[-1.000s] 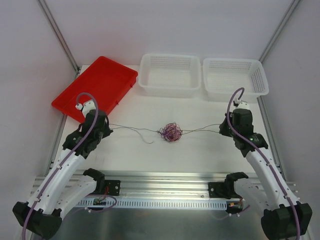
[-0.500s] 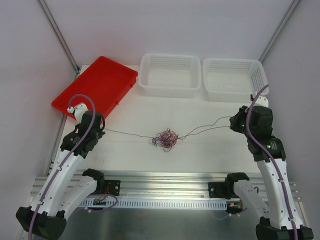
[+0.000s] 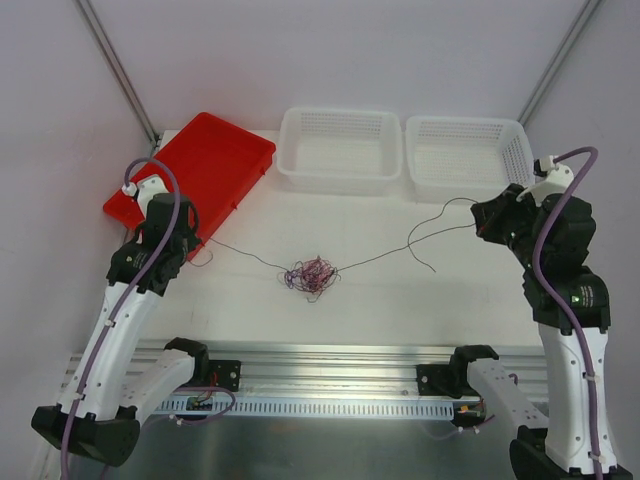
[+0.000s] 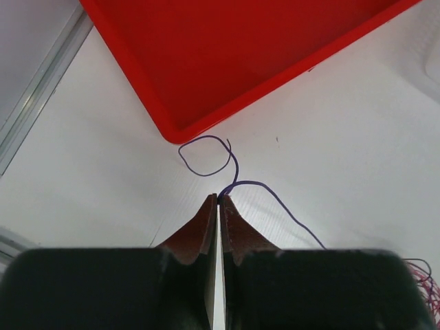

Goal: Untangle the cables

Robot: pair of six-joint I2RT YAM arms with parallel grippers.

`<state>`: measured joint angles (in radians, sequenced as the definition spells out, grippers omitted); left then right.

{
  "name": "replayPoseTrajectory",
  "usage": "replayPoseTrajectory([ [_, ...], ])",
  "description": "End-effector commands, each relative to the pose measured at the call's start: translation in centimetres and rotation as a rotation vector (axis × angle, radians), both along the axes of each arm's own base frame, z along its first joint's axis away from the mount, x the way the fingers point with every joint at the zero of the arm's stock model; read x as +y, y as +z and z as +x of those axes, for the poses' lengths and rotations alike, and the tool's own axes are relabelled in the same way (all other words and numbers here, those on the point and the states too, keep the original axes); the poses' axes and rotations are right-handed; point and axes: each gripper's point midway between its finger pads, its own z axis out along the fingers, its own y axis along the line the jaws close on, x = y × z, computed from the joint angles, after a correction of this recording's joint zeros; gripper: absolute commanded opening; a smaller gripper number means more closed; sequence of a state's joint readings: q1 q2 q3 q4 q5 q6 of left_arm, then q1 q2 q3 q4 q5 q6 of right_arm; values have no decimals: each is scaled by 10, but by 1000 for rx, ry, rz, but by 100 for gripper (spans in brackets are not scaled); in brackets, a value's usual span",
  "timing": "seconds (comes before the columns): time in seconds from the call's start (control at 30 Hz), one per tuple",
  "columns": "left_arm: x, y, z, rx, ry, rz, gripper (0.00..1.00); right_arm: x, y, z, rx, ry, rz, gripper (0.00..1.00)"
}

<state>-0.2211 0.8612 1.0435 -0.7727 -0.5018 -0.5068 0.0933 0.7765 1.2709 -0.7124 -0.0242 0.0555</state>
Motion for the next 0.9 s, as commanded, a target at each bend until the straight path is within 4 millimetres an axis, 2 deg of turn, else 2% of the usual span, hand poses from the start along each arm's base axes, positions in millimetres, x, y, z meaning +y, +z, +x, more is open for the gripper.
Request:
replayPoseTrajectory([
  [0.0, 1, -17, -3, 72, -36, 40, 0, 15, 30, -2, -63, 88, 35, 1],
  [0.03, 3, -23, -5, 91, -32, 54, 0, 16, 38, -3, -82, 98, 32, 1],
  [0.07, 5, -28, -6, 107, -27, 62, 0, 17, 59, -8, -128, 104, 31, 1],
  [0.13, 10, -44, -10, 150, -5, 88, 0, 17, 79, -11, -166, 110, 29, 1],
  [0.17, 12, -49, -12, 164, 5, 96, 0, 17, 104, -18, -229, 112, 30, 1],
  [0.23, 20, -64, -16, 211, 43, 135, 0, 16, 126, -22, -282, 110, 28, 1],
  [0.27, 24, -69, -18, 228, 57, 150, 0, 14, 146, -28, -339, 104, 28, 1],
  [0.37, 33, -78, -20, 269, 93, 196, 0, 4, 177, -33, -437, 52, 17, 1],
  [0.5, 35, -72, -16, 260, 102, 188, 0, -2, 199, -35, -515, 20, 12, 1],
  [0.57, 24, -67, -11, 244, 57, 141, 0, 2, 192, -28, -485, 37, 19, 1],
  [0.63, 13, -66, -4, 231, -1, 99, 0, 10, 169, -15, -422, 76, 29, 1],
  [0.67, -1, -68, -2, 234, -77, 53, 0, 13, 160, -12, -403, 87, 32, 1],
  [0.7, -13, -67, 4, 214, -131, 16, 0, 16, 134, -4, -347, 99, 39, 1],
  [0.73, -22, -66, 5, 206, -176, -12, 0, 16, 124, -2, -328, 98, 38, 1],
  [0.8, -53, -66, 8, 187, -318, -120, 0, 16, 104, -2, -301, 97, 42, 1],
  [0.83, -62, -65, 9, 174, -359, -156, 2, 16, 79, 5, -251, 94, 41, 1],
  [0.87, -74, -67, 7, 172, -400, -202, 3, 17, 68, 6, -232, 94, 42, 1],
])
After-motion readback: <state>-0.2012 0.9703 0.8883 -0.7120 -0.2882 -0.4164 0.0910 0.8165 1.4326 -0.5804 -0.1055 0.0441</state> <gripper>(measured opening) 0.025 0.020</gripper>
